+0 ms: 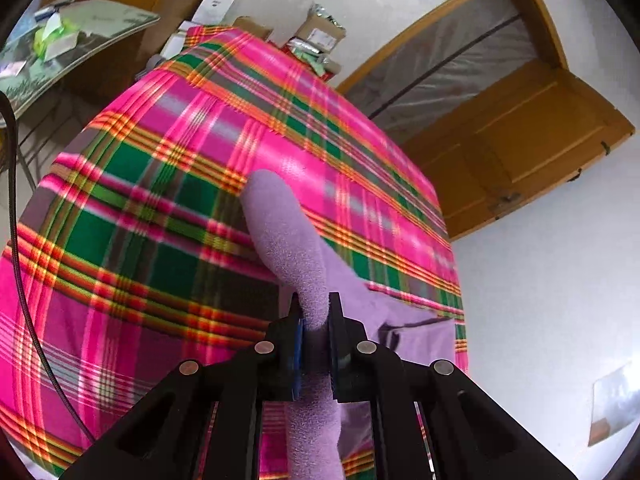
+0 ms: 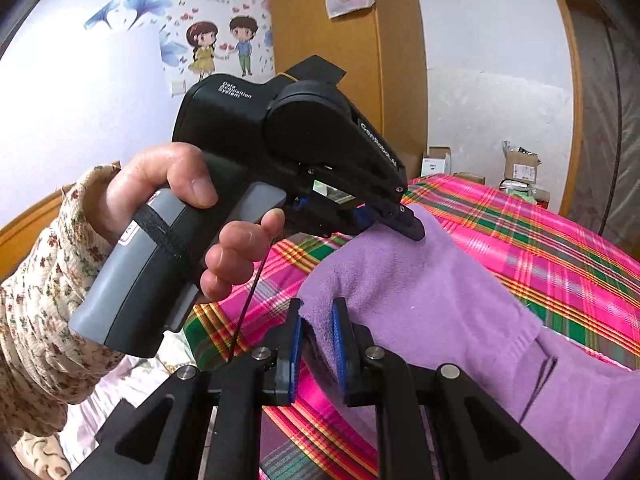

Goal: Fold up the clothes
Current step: 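Grasp the lilac sleeve cuff with the left tool and lift it, then lift the sleeve with the left tool while the right tool grips the garment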

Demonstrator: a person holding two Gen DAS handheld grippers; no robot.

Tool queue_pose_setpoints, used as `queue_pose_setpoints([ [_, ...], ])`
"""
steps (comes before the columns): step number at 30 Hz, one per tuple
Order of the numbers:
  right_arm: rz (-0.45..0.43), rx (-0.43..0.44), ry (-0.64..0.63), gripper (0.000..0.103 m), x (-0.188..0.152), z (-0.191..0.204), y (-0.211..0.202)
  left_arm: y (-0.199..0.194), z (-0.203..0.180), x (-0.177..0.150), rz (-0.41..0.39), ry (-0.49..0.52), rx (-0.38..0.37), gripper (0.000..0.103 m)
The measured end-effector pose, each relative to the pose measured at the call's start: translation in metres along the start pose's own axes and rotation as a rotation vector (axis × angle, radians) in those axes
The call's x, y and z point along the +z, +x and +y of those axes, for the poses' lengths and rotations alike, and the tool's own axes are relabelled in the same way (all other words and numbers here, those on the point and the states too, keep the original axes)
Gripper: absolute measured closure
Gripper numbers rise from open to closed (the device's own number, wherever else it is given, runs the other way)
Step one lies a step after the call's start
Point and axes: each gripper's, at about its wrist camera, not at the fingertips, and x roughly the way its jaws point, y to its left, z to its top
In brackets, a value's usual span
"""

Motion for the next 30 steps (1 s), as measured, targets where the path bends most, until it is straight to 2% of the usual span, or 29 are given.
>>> queue_pose_setpoints([
  [8,-0.053,-0.025,0.032,0.088,-0.003,-0.011,-0.03,-0.003,-0.03,-0.002,-0.011,0.043,0.006,0.093],
  [12,-0.085,-0.039,0.043,0.088,0.001,-0.033,-0.014,-0.004,-0.049,-0.002,-0.018,0.066,-0.005,0.093],
  [15,-0.115,-0.057,0.058,0.088,0.005,-0.045,-0.02,-0.002,-0.067,-0.002,-0.019,0.096,-0.02,0.093],
  [23,-0.168,-0.131,0.115,0.088,0.008,-0.078,-0.056,0.019,-0.123,-0.004,0.016,0.192,-0.042,0.093],
  [30,-0.189,-0.174,0.151,0.088,0.009,-0.098,-0.077,0.038,-0.156,-0.009,0.055,0.245,-0.054,0.093],
])
